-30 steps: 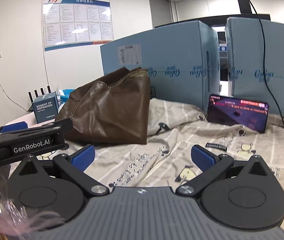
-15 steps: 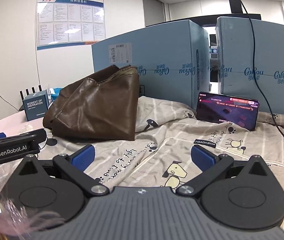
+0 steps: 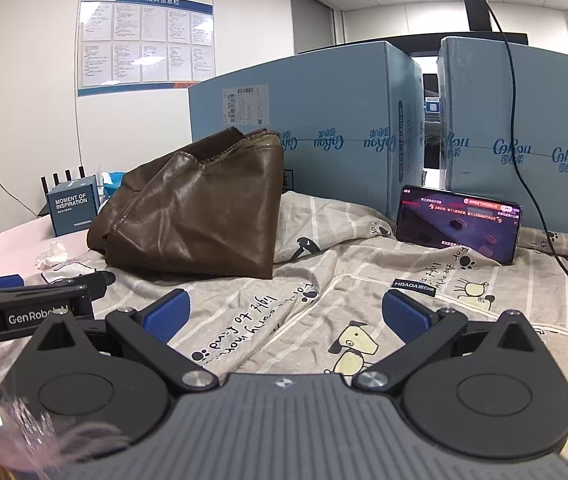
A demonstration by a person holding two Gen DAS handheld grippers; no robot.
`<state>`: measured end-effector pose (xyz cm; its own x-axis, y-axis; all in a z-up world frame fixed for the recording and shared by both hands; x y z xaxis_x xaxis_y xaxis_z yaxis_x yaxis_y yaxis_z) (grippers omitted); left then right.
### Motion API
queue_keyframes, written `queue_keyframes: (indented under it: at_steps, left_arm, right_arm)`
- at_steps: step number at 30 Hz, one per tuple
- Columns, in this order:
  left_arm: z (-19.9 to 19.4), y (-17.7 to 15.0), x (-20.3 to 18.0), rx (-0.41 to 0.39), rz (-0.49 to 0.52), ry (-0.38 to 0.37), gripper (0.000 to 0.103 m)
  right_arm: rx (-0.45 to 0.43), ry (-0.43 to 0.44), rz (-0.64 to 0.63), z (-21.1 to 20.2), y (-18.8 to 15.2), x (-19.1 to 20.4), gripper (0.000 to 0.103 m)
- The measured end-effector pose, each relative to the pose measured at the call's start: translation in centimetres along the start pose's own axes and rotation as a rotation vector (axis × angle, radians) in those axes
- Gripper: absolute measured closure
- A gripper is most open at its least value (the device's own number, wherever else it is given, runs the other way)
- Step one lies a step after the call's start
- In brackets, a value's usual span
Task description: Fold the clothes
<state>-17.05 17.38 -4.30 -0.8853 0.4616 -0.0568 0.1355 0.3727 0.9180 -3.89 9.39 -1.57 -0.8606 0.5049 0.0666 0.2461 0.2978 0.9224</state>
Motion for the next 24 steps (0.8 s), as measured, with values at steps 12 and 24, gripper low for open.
queue_keyframes:
  at_steps: [12, 24]
  left_arm:
    - [0.72, -0.69, -0.17, 0.047, 0.011, -0.02, 0.0]
    - [0.73, -0.86, -0.3, 0.05, 0.015, -0.032, 0.0]
  right_arm:
    - [-0.006, -0.004, 0.004, 0.02, -0.08, -0.11, 0.0]
    - [0.001, -0.004, 0.0, 0.16, -0.22, -0.01, 0.0]
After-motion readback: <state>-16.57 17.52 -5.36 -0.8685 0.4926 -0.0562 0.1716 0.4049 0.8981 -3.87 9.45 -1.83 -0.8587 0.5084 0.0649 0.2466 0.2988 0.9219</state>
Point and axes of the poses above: each gripper's, at about its wrist camera, not at the fingertips, and z roughly the way its jaws point, x to its left, y to its top, the point moved 6 cm from there along z, roughly the way its jaws point, and after that the axes turned 4 degrees about x, right-handed, at the moved point
